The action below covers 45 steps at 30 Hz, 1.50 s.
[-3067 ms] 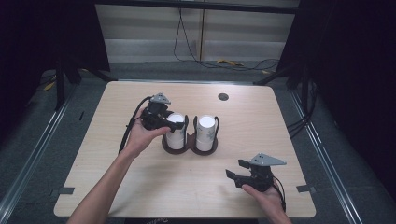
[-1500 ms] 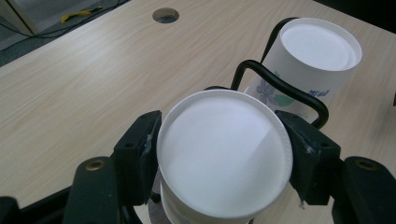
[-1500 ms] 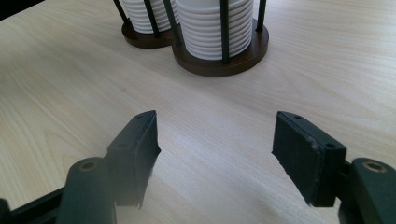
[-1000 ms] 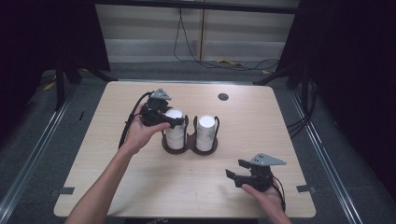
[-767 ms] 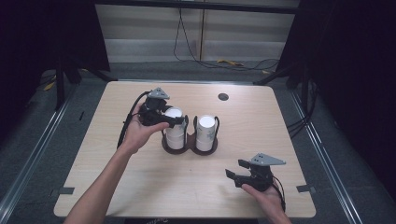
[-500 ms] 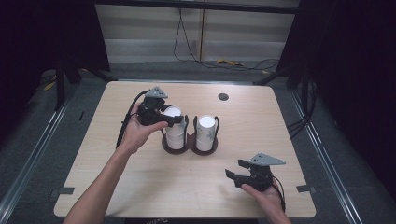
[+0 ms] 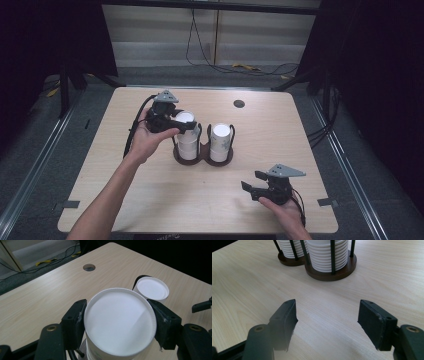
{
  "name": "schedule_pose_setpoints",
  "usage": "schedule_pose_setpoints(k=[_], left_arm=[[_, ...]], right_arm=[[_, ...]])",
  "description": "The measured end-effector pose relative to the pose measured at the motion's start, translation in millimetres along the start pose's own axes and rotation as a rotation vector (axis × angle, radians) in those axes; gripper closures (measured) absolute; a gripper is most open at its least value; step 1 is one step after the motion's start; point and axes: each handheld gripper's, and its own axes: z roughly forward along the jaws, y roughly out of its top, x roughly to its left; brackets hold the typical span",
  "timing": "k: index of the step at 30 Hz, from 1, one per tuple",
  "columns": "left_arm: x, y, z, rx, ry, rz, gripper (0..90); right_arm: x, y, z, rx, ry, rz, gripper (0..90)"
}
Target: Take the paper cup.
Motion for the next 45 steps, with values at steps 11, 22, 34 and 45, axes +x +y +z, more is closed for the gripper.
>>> schedule_pose_setpoints(k=[11, 22, 34, 45], left_arm=[[2.5, 3.7, -5.4, -0.028, 0.013, -0.005, 35.7], [5.1, 8.1, -11.8, -0.059, -0.008, -0.007, 35.8], [6.0, 12.6, -22.3, -0.093, -0.030, -0.003, 35.9], [-10.6, 19.2, -36.5, -0.103, -0.055, 0.057, 35.9]], right_arm=[[0.4, 0.1, 0.0, 0.000, 0.000, -0.003, 31.5], [0.2, -0.3, -0.9, -0.003, -0.001, 0.001, 31.2], [0.4, -0.4, -1.6, -0.007, -0.003, 0.006, 31.0], [0.5, -0.2, -1.3, -0.010, 0.000, 0.005, 30.7]])
